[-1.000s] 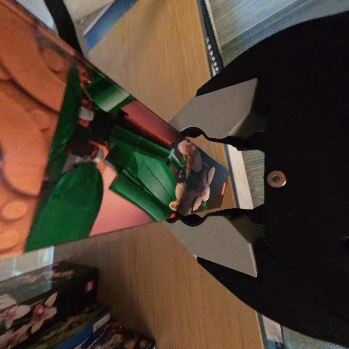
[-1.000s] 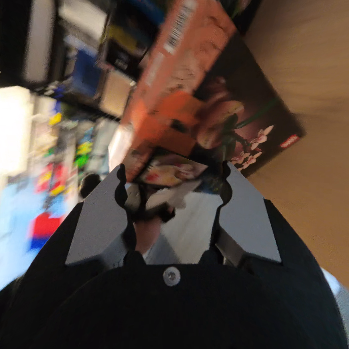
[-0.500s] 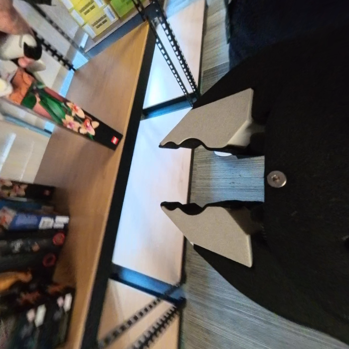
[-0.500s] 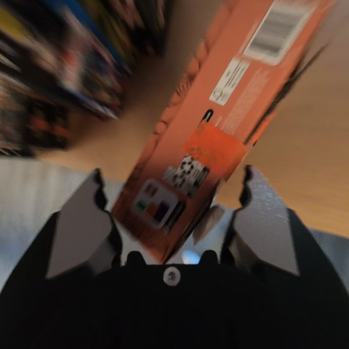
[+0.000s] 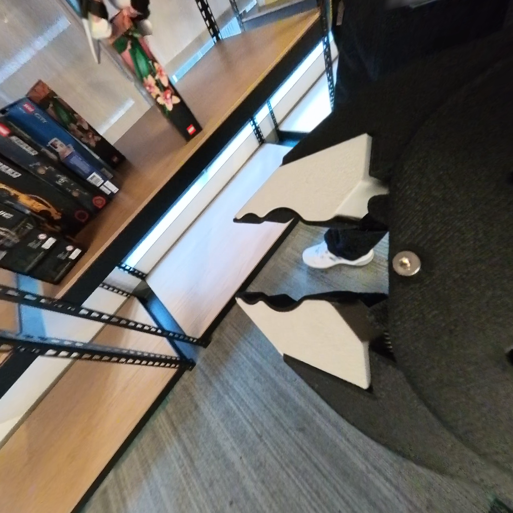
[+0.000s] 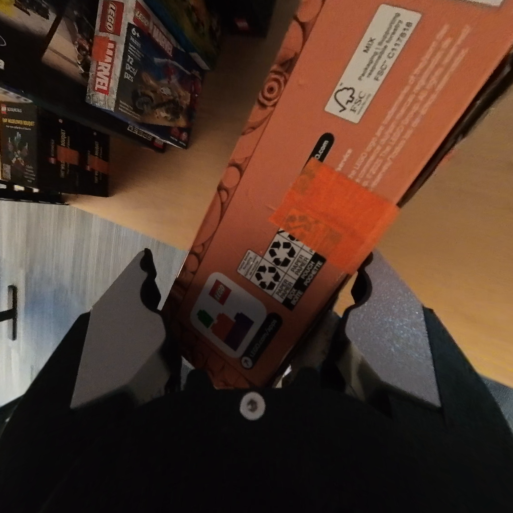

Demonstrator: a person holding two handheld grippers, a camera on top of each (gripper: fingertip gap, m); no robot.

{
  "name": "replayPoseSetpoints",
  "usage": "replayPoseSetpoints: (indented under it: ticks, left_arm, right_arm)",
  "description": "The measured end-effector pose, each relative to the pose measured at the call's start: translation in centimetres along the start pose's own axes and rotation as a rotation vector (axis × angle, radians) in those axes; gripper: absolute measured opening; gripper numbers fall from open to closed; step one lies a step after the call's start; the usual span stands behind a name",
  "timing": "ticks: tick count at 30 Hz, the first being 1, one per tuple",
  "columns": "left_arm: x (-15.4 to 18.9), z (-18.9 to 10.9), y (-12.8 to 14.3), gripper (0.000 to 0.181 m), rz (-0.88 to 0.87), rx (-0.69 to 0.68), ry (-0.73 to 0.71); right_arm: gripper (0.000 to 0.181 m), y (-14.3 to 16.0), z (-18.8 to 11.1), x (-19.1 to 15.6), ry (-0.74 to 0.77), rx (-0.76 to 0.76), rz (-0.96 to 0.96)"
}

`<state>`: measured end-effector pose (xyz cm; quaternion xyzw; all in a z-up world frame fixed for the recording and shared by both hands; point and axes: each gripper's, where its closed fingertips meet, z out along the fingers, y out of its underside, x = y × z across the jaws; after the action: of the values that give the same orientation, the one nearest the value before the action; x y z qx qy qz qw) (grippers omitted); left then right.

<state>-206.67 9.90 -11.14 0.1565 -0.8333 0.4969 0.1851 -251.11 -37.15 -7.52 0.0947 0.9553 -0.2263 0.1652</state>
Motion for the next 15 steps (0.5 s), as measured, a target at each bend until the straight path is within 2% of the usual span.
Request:
replayPoseSetpoints:
  ticks: [4, 6, 8, 11, 13, 15]
  left_arm:
    - [3.4, 2.8, -0.1, 0.048, 0.045, -0.028, 0.057]
    - [5.2, 4.2, -1.3, 0.048, 0.068, -0.02, 0.079]
    - [6.8, 5.5, -2.5, 0.048, 0.058, -0.003, 0.112]
    - [8.6, 7.2, -3.7, 0.047, 0.075, -0.021, 0.179]
    - [9.1, 7.9, -4.4, 0.047, 0.123, -0.036, 0.188]
    - [9.3, 8.2, -5.0, 0.046, 0.138, -0.041, 0.202]
  right_arm:
    - [0.142, -2.9, 1.2, -0.4, -0.075, -0.004, -0.062]
    - [0.145, -4.1, 0.9, -1.2, -0.201, 0.04, -0.092]
    - [0.151, -4.5, -0.5, -2.0, -0.327, 0.153, -0.132]
    - [0.151, -2.0, -1.9, -0.8, -0.357, 0.284, -0.269]
    - [0.147, 0.0, -0.9, 0.3, -0.324, 0.354, -0.377]
    - [0.137, 2.0, 1.4, 1.7, -0.26, 0.338, -0.486]
